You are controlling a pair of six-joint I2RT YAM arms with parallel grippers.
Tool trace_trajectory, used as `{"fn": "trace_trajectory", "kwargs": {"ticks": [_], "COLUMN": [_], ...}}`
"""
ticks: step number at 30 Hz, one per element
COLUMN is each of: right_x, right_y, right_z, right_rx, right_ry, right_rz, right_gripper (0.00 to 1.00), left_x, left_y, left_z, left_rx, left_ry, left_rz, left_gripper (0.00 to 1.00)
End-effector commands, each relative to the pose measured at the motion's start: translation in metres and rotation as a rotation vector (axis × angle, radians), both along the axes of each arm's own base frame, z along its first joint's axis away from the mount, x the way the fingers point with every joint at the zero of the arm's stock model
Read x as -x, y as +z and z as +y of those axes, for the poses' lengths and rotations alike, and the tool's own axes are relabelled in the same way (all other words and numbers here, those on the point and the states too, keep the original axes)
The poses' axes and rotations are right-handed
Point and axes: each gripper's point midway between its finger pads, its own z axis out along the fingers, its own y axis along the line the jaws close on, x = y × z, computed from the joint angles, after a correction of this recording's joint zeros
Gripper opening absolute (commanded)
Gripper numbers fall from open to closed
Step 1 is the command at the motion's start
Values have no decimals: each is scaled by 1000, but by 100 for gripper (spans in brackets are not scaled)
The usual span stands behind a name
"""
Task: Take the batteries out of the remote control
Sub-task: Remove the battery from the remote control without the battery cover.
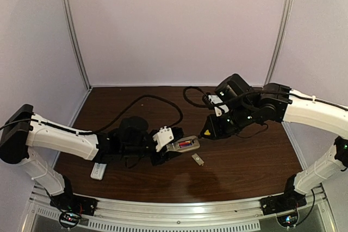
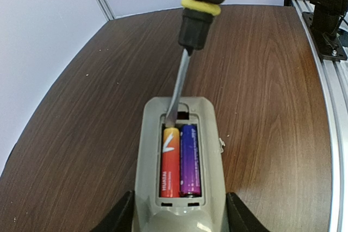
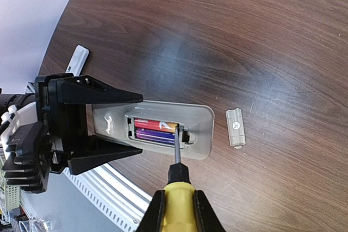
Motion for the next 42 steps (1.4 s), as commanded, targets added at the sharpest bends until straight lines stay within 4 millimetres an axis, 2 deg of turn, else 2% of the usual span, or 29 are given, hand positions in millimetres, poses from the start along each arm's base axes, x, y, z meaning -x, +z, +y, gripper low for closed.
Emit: {"fn": "trace_trajectory", "kwargs": {"ticks": [1,23,42], "right_x": [-4,-4,2], "right_y": [3,-8,-26], "right_z": [3,-4,8], "right_rx": [18,111,141], "right_ry": [7,41,72], "right_rz": [-24,-19,23], "right_gripper": [0,0,0], "left_x": [-2,-6,-5], "left_y": [14,16,18], "left_z": [-11,-15,-17], "left_rx": [43,48,54], "left_ry": [-10,0,-14], "left_rz": [-24,-35,-41], "left_gripper": [0,0,0]}}
